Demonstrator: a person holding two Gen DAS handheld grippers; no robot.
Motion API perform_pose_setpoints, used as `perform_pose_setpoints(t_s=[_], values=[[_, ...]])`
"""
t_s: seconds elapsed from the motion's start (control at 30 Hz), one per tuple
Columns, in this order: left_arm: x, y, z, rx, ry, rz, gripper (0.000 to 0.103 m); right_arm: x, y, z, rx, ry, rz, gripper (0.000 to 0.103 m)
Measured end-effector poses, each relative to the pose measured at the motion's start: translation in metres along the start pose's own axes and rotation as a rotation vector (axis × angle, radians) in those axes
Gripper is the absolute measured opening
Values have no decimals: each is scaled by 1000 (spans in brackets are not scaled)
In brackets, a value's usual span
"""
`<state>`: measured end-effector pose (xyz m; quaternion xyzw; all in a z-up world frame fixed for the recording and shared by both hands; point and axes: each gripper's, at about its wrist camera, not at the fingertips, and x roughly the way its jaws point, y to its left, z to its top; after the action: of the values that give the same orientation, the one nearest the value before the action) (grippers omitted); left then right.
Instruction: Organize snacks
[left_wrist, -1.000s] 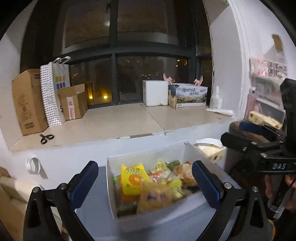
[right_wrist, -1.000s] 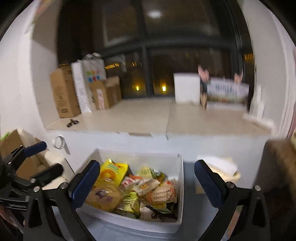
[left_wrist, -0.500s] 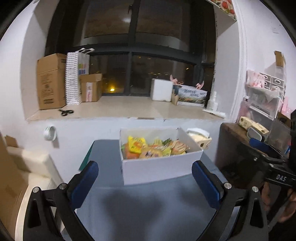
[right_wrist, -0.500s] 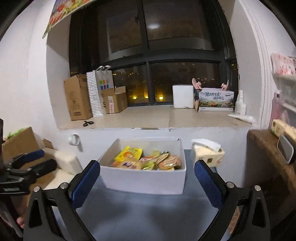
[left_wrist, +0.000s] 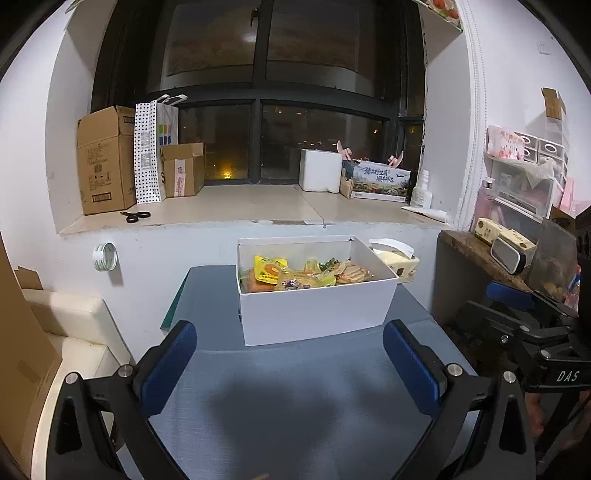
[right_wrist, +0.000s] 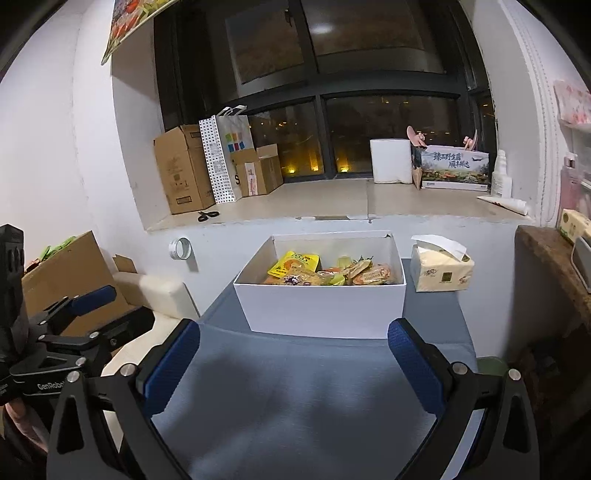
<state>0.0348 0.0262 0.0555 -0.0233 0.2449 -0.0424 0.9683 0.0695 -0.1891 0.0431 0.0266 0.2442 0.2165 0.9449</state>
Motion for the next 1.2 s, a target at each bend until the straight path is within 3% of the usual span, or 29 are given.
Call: perform_pose_setpoints(t_s=[1.2], values=[[6, 3, -1, -17, 41, -19, 103, 2, -1, -3, 5, 23, 10, 103]])
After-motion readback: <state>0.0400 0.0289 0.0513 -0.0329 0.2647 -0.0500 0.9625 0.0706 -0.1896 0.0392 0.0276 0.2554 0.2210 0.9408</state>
